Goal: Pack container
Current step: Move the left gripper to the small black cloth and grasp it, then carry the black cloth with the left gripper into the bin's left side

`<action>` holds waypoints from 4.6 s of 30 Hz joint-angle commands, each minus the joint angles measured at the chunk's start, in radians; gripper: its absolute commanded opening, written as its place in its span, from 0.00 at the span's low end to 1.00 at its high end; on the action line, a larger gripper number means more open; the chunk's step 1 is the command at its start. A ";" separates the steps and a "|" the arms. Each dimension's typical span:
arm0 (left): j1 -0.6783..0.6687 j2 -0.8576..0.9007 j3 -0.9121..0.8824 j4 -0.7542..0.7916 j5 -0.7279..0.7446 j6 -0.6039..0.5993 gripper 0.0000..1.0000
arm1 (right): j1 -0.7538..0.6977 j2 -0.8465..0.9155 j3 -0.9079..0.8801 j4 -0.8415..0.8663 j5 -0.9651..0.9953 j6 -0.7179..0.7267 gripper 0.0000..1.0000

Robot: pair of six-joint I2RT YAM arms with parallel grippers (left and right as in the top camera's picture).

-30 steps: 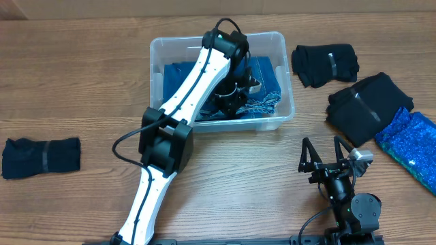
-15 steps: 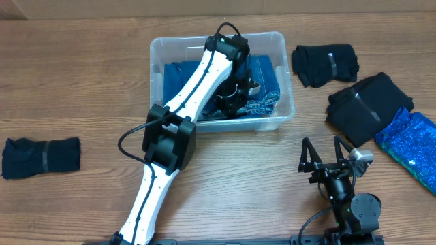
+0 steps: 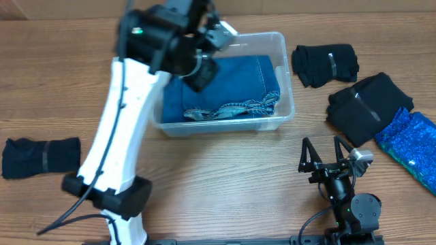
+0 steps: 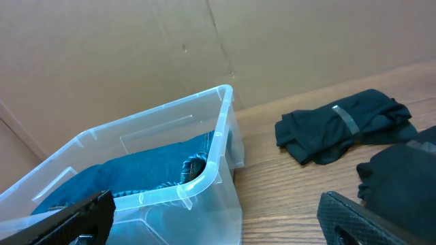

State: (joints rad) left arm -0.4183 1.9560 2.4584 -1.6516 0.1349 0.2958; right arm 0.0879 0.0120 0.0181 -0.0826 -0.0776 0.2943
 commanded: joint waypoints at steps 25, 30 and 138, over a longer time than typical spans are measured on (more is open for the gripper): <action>0.710 -0.539 -0.700 0.158 -0.078 -0.372 0.49 | 0.007 -0.009 -0.010 0.005 0.009 -0.002 1.00; 0.863 -0.554 -1.042 0.403 -0.078 -0.583 0.54 | 0.007 -0.009 -0.010 0.005 0.009 -0.002 1.00; 0.151 -0.078 -0.356 0.491 -0.224 0.180 0.04 | 0.007 -0.009 -0.010 0.005 0.009 -0.002 1.00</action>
State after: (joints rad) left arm -0.2733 1.8725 2.1452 -1.1954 -0.0345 0.4500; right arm 0.0879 0.0113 0.0181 -0.0826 -0.0772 0.2943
